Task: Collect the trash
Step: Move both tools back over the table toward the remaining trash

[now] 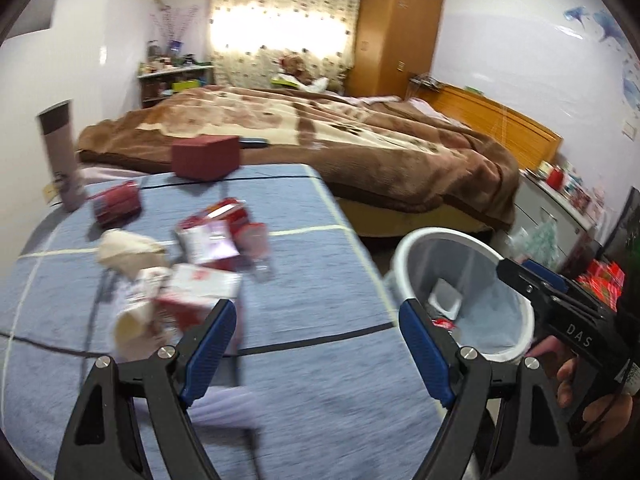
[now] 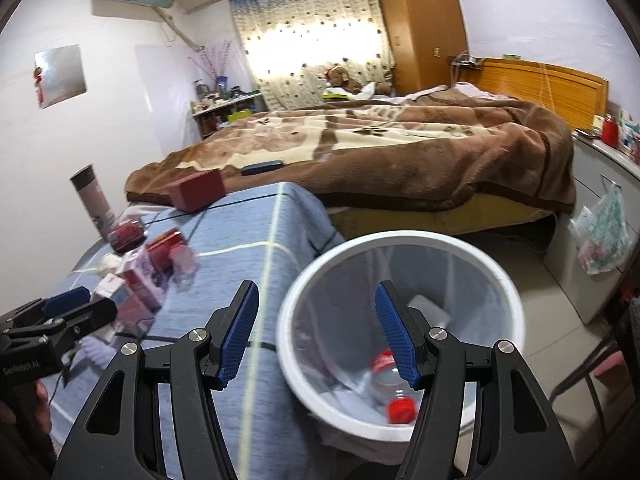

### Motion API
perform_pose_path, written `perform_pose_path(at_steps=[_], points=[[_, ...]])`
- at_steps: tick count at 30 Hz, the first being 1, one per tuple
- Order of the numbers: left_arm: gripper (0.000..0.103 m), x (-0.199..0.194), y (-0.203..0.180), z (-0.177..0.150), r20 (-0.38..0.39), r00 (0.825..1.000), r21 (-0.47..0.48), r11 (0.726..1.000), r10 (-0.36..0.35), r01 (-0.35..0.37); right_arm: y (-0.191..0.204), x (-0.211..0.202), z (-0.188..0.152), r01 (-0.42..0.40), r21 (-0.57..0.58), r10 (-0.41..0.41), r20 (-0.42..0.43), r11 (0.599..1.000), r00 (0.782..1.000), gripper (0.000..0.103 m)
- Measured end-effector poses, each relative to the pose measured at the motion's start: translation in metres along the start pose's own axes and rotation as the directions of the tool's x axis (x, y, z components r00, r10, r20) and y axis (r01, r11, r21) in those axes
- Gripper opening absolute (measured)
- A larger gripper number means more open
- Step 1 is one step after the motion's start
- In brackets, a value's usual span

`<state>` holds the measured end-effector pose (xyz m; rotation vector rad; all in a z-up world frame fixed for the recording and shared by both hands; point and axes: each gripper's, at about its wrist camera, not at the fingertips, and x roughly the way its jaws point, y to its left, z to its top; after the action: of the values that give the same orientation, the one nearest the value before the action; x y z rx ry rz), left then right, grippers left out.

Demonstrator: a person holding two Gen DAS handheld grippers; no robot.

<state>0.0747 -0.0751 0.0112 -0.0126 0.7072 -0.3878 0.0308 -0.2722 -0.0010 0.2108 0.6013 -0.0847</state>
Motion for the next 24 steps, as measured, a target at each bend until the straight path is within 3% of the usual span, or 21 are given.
perform_pose_path(at_steps=[14,24], points=[[0.085,-0.043,0.095,-0.037,0.015,0.988,-0.14,0.979,0.151,-0.147,0.066,0.015,-0.021,-0.167,-0.098,0.16,-0.072,0.981,0.984,0.062],[0.085,-0.059,0.139,-0.072,-0.032,0.983,-0.181,0.966,0.182,-0.185,0.118,0.021,-0.043,-0.278,-0.169,0.251,-0.163,0.946,0.954,0.062]])
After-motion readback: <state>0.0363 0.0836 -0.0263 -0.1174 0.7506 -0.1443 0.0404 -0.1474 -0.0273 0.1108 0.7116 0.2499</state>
